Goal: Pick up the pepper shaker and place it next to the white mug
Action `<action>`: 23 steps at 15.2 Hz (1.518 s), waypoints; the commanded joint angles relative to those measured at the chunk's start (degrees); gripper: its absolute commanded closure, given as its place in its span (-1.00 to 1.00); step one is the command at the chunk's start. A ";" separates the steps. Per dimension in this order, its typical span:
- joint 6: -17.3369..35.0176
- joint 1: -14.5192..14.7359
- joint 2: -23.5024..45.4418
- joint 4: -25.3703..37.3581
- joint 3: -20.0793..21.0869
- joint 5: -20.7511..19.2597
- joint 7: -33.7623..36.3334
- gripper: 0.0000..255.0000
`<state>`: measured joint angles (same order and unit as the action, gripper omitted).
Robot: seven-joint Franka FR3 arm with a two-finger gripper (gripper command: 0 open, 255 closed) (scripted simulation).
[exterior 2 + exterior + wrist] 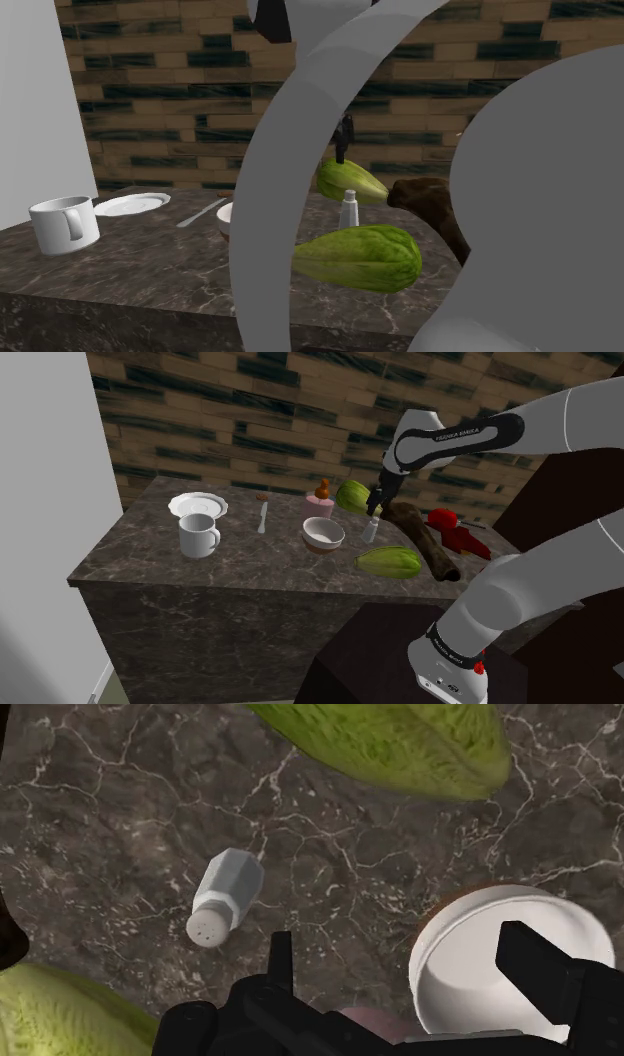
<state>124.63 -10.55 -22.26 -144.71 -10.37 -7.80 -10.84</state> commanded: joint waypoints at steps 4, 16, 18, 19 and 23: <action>7.40 -1.90 9.31 2.40 -3.46 -1.33 -3.71 -1.00; 18.56 -3.65 22.72 5.07 -6.61 0.20 -8.48 -1.00; 19.03 -3.68 23.11 4.99 -6.63 0.31 -8.56 -1.00; 19.03 -3.68 23.12 5.00 -6.63 0.32 -8.56 -1.00; 19.03 -3.68 23.12 5.00 -6.63 0.32 -8.56 -1.00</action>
<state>143.63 -14.22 0.85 -139.70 -16.99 -7.48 -19.40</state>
